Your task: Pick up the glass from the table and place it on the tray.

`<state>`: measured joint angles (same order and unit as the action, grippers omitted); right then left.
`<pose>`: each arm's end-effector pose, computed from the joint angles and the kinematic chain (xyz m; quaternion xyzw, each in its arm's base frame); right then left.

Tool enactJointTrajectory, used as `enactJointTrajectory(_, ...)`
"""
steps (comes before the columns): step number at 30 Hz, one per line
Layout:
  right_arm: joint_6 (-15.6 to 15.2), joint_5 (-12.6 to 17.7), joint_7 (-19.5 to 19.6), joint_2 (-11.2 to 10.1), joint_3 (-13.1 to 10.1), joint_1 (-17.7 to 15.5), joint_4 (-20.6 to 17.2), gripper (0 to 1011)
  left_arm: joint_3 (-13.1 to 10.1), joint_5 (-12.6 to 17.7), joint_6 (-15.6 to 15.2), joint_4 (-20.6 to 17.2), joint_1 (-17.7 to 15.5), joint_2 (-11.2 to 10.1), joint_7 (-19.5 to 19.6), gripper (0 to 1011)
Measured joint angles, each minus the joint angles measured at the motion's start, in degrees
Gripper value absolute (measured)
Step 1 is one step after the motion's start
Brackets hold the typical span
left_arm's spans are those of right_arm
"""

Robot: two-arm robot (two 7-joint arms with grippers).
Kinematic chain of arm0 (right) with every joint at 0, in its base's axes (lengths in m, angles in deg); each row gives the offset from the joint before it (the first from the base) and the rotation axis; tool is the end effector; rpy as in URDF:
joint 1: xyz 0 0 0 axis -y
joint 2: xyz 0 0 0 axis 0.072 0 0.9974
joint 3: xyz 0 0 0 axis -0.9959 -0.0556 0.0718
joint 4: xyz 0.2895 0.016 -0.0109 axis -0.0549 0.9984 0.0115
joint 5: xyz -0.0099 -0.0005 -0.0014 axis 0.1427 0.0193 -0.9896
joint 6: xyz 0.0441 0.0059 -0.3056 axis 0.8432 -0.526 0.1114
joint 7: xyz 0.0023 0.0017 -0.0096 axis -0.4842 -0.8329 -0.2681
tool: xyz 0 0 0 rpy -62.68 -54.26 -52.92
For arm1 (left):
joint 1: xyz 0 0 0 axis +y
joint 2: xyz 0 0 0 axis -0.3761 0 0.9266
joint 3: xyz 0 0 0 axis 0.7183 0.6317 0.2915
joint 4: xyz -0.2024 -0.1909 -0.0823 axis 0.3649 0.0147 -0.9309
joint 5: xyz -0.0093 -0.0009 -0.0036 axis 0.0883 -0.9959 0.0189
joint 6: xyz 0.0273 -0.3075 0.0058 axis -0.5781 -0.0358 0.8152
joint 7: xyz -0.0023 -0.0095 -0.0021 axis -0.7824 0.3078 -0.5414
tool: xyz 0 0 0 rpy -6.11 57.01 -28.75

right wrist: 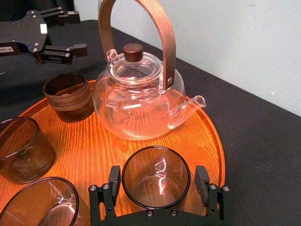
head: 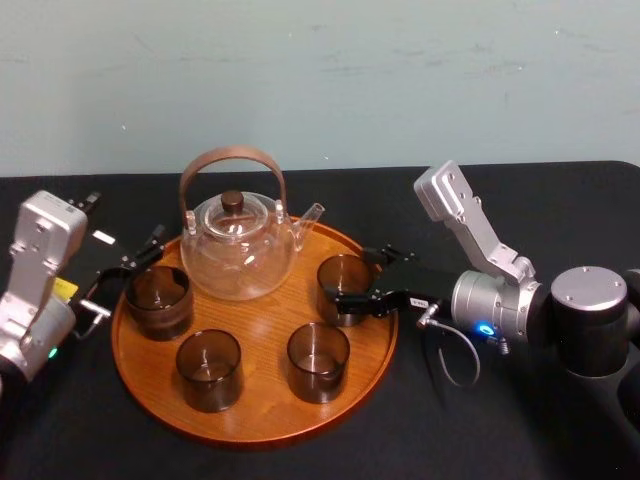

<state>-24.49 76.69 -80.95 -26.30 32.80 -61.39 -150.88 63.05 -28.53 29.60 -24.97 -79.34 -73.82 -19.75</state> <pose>0.4162 -0.0005 -0.2805 -0.1758 0.0687 -0.3322 0.9241 0.3580 0.0827 -0.3023 0.1416 -0.1325 0.5799 0.7913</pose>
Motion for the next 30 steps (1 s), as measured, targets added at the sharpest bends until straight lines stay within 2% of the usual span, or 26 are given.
enactJointTrajectory(5,-0.01,0.16,-0.13,-0.11,-0.11,-0.12,-0.17,1002,0.00,0.00,0.00,0.00,0.00,0.00,0.00,1001)
enactJointTrajectory(9,0.10,1.04,-1.06,-1.56,-0.92,-1.27,-2.00,1002,0.00,0.00,0.00,-0.01,0.00,0.00,0.00,1001)
enactJointTrajectory(13,0.31,2.03,-1.65,-3.65,-1.85,-2.85,-4.47,1002,0.00,0.00,0.00,0.00,0.00,0.00,0.00,1001)
enactJointTrajectory(22,1.45,5.40,-1.11,-9.74,-5.99,-8.56,-11.45,1002,0.00,0.00,0.00,0.00,0.00,0.00,0.00,1001)
enactJointTrajectory(26,1.90,6.34,-0.41,-11.23,-7.37,-10.40,-13.14,1002,0.00,0.00,0.00,0.00,0.00,0.00,0.00,1001)
enactJointTrajectory(30,2.49,7.73,1.16,-12.98,-9.71,-12.87,-14.81,1002,0.00,0.00,0.00,0.00,0.00,0.00,0.00,1001)
